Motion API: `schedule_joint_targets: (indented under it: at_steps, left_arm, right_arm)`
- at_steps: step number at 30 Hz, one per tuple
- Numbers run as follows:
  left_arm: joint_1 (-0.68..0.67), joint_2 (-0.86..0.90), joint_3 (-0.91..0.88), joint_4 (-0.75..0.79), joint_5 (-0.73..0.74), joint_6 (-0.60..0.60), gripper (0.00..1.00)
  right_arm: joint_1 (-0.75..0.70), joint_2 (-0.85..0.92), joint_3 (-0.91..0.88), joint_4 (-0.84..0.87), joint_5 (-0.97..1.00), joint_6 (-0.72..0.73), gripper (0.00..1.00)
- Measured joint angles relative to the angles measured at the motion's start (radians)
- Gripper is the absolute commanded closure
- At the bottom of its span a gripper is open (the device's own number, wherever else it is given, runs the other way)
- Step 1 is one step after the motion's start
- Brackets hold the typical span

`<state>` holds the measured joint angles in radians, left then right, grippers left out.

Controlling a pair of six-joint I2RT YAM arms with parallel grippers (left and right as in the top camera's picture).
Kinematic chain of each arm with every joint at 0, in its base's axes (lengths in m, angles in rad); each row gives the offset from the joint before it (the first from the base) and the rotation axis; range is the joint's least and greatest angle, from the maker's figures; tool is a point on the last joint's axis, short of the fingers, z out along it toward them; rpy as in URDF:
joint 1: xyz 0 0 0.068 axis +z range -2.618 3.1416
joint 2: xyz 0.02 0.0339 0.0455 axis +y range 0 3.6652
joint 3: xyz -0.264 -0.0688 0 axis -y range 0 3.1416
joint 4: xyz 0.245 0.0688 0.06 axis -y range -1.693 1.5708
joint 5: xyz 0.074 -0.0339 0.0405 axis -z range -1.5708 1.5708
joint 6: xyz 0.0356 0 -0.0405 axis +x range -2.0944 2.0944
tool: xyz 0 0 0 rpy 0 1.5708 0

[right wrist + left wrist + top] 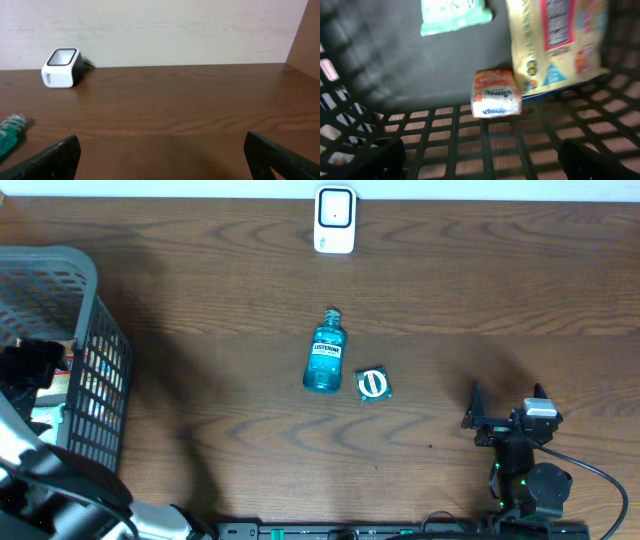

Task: Scan the item barcode
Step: 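Reach the left gripper into the basket and grasp an orange Kleenex pack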

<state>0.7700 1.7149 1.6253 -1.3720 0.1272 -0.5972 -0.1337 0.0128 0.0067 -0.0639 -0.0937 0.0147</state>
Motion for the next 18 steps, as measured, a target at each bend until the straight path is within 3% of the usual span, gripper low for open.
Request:
schedule_joint_targets:
  at_steps: [18]
  left_arm:
    - [-0.060,0.064,-0.223,0.218,0.047,-0.020,0.02]
  right_arm:
    - [0.000,0.000,0.000,0.000,0.000,0.000,0.01]
